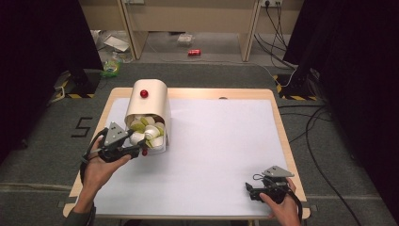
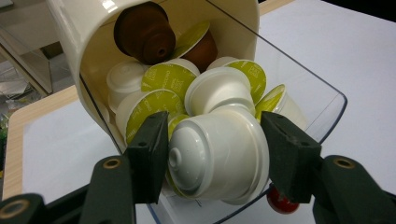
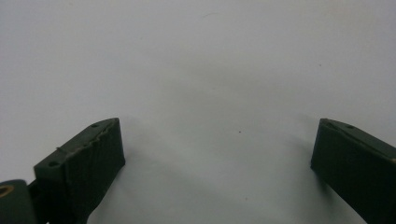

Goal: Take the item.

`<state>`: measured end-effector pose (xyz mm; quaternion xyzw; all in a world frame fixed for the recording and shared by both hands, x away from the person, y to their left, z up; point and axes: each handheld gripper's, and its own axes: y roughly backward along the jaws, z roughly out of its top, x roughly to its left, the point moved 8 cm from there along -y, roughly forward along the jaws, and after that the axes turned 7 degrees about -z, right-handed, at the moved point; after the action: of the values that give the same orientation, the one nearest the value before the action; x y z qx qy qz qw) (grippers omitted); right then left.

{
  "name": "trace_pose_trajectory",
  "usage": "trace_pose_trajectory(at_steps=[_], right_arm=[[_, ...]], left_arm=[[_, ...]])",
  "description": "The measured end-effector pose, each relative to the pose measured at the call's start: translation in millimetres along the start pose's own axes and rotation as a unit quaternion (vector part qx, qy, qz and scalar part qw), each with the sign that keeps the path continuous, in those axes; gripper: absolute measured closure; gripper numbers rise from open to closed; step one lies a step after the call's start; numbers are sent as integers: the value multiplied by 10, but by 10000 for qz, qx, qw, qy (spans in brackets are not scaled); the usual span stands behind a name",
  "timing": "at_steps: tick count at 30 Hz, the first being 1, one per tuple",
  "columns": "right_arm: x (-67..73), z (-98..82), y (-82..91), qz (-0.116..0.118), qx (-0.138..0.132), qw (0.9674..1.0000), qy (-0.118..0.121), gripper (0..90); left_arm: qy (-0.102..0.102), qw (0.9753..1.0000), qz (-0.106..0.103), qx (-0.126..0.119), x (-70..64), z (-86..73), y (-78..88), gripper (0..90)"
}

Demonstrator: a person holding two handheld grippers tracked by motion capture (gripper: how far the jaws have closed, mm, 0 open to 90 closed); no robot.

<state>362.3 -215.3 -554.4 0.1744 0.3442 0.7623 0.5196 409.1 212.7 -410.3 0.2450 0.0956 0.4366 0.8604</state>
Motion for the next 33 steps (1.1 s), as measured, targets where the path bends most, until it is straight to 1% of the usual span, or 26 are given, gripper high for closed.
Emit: trace_pose_trajectory(at_steps=[4,9,12,15,20,24,33], right_arm=[[0,0,0,1,0,10000,0,29],[0,0,0,1,0,10000,0,29],[0,1,-1,1,-2,10000,3,29],[0,1,-1,1,-2,10000,4,29],[0,0,0,0,-1,10000,1,29],[-1,0,-1,3,-3,10000,8,29],[-1,0,-1,1,1,10000,9,29]], left_arm=[[-3,10000,-7,-73,-2,38,36,436],[7,9999,-56,-124,-11,76,70,437],[-22,9998,-86,-156,-24,113,105,437],[-26,9997,-145,-201,-32,157,141,437],[-47,9996,-143,-227,-13,208,193,437],[-27,9995,-130,-280,20,235,246,437],[9,9995,-85,-314,109,247,373,437]])
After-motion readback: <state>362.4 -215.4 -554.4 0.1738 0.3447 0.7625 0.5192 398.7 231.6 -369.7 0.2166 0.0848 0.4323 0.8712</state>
